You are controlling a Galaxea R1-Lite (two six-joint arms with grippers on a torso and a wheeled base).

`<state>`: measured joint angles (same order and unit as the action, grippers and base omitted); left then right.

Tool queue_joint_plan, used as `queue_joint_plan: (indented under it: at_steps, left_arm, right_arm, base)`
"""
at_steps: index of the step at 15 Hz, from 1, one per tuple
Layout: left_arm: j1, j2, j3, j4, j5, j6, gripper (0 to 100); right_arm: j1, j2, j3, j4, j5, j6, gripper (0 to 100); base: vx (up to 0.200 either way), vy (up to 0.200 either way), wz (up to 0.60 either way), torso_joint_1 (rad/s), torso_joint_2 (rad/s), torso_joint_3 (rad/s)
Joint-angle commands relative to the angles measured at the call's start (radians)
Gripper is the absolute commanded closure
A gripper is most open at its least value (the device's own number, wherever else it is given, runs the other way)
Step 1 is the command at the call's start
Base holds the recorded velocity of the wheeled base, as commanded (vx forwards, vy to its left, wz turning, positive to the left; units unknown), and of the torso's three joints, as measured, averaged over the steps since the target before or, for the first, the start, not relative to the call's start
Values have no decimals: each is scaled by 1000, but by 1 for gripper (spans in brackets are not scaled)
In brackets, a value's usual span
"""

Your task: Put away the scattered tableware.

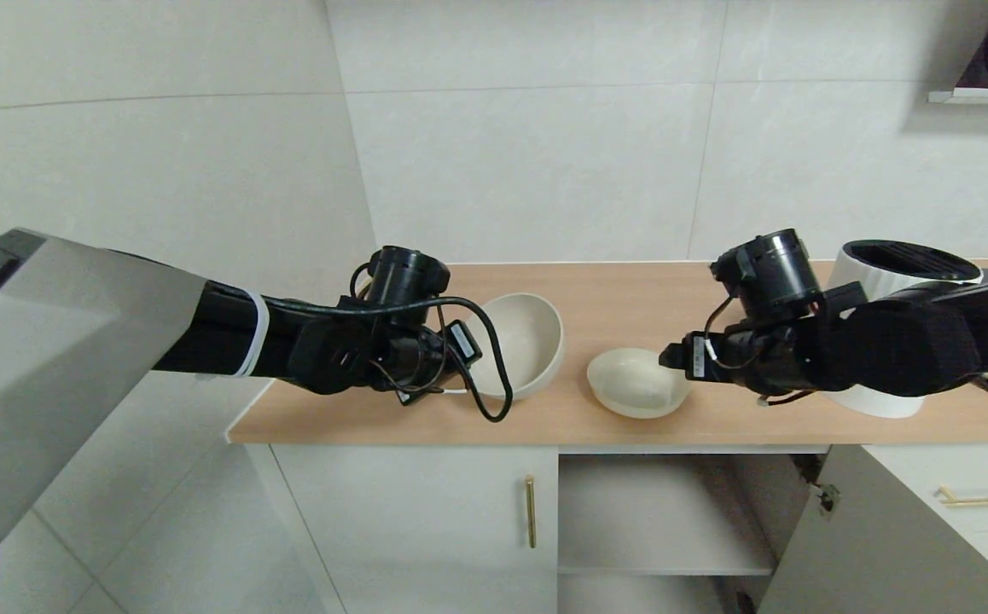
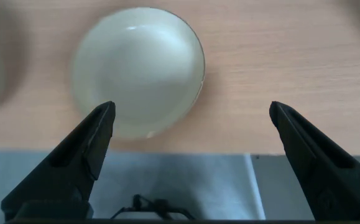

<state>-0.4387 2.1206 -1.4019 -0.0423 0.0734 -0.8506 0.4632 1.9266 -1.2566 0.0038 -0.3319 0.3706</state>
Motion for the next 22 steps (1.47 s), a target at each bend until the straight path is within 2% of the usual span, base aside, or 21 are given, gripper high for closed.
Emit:
queue_joint_plan:
  at_steps: [1, 6, 10, 17, 18, 22]
  left_arm:
    - [0, -28, 12, 6, -4, 2, 100]
    - [0, -33, 12, 12, -4, 2, 100]
    - [0, -33, 12, 12, -4, 2, 100]
    - [0, -33, 12, 13, -4, 1, 100]
    - [0, -33, 12, 13, -4, 2, 100]
    - [0, -33, 14, 13, -4, 1, 100]
  right_arm:
    - [3, 124, -38, -4, -27, 11, 0]
    - [-6, 204, -106, -5, -64, 91, 0]
    - [-38, 215, -124, -5, -64, 94, 0]
    - [-41, 227, -122, -2, -56, 93, 0]
    - [-41, 229, -122, -2, -55, 93, 100]
    - [-41, 233, -124, -1, -50, 93, 100]
  base:
    - [0, 0, 0, 0, 0, 0]
    - [0, 0, 0, 0, 0, 0]
    - [0, 0, 0, 0, 0, 0]
    - [0, 0, 0, 0, 0, 0]
    - [0, 0, 0, 0, 0, 0]
    - [0, 0, 0, 0, 0, 0]
